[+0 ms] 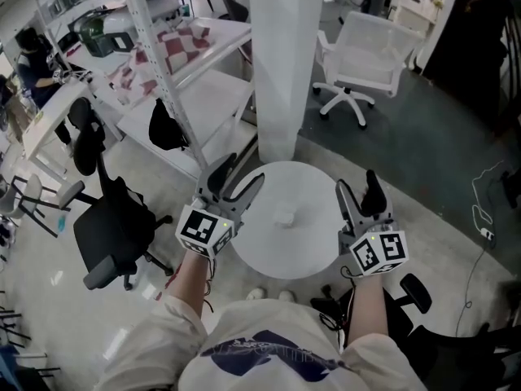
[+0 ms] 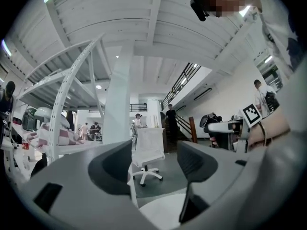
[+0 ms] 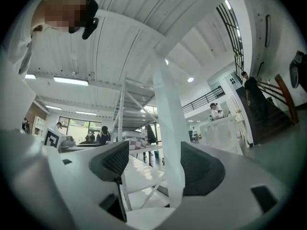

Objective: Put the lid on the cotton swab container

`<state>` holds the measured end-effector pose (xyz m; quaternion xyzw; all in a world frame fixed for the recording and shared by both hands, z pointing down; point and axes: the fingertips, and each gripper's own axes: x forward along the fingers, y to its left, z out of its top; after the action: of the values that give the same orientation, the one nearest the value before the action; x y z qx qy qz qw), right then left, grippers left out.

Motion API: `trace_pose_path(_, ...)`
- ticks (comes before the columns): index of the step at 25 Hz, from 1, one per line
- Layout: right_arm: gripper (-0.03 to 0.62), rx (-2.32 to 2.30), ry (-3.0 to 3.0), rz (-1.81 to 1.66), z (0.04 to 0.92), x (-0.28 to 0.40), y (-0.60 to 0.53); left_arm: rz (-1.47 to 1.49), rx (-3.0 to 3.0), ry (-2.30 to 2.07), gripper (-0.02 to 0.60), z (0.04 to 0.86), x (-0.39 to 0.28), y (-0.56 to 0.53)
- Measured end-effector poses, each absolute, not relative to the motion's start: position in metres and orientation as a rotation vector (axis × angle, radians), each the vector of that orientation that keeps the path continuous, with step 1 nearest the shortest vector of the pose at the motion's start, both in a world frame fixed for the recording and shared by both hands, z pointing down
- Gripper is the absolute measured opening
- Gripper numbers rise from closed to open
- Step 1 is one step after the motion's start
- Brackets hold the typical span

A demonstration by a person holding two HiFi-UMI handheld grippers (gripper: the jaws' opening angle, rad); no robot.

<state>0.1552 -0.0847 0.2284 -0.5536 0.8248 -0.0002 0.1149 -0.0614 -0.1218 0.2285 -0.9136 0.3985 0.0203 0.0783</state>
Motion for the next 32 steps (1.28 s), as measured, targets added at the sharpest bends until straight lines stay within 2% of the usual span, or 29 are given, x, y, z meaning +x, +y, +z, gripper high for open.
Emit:
trace_pose_path(6, 0.374, -1.602, 2.384, -0.083, 0.236, 0.18, -0.082, 0.033, -2.789, 1.124, 0.344, 0.238, -0.062, -0.12)
trace_pose_path(15, 0.359, -1.521, 2.605, -0.186, 0.278, 0.17, -0.093, -0.055, -2.834, 1.091, 0.344, 0.261, -0.058, -0.115)
trace_pose_path(32, 0.349, -1.398, 2.818, -0.57, 0.408, 0.126, -0.131, -0.382, -3.065, 0.873, 0.344, 0.395, -0.013, -0.102)
